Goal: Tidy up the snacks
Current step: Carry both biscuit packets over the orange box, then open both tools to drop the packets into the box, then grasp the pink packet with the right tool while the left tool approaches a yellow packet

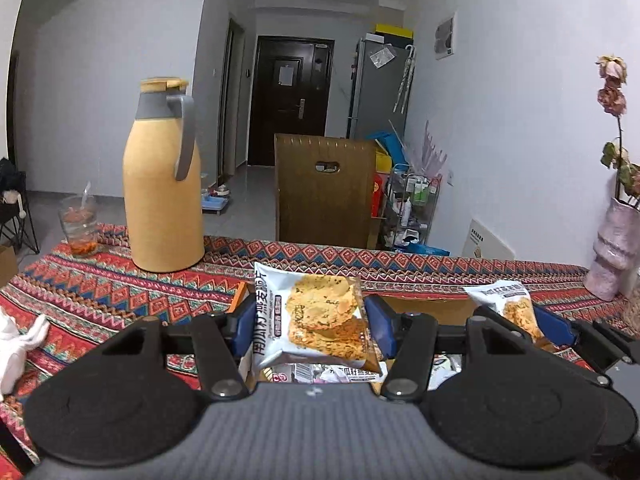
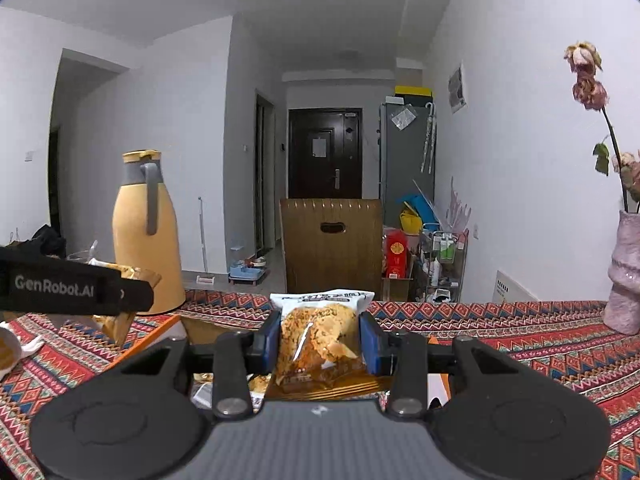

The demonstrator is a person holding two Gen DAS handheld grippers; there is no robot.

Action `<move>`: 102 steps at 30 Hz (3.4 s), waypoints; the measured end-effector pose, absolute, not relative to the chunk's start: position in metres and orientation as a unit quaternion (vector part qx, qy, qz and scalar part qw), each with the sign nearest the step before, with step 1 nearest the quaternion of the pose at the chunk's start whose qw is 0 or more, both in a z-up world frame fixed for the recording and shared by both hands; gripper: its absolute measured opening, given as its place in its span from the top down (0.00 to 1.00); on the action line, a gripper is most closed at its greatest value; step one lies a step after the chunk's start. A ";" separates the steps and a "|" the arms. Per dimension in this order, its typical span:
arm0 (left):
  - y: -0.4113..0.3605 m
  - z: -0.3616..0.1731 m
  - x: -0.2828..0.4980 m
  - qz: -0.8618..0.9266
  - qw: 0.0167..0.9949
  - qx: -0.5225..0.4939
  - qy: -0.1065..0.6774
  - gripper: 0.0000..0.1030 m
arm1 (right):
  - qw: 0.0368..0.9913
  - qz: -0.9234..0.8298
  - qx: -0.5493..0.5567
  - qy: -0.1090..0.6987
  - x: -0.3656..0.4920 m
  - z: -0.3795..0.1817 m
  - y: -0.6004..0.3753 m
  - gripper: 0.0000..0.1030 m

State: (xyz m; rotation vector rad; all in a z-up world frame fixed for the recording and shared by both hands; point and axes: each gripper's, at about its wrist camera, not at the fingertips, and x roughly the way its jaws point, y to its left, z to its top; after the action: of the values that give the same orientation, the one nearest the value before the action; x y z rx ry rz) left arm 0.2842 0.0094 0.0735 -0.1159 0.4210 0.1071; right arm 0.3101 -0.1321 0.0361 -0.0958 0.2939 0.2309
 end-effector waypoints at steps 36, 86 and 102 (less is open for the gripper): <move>0.020 0.061 0.282 0.062 0.973 -0.080 0.207 0.00 | 0.980 0.083 -0.026 0.181 0.327 0.018 -0.150 0.00; 0.032 -0.017 0.176 0.033 0.954 -0.037 0.297 0.00 | 0.931 0.085 -0.074 0.349 0.236 -0.041 -0.186 0.00; 0.035 -0.024 0.179 0.031 0.949 -0.046 0.309 0.00 | 0.920 0.063 -0.053 0.384 0.268 -0.064 -0.183 0.04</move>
State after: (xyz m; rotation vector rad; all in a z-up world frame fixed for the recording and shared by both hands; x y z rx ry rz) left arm 0.1793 0.0348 -0.0245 -0.0937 0.6290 0.0639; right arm 0.2676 -0.1828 -0.0637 -0.1088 0.7894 0.1293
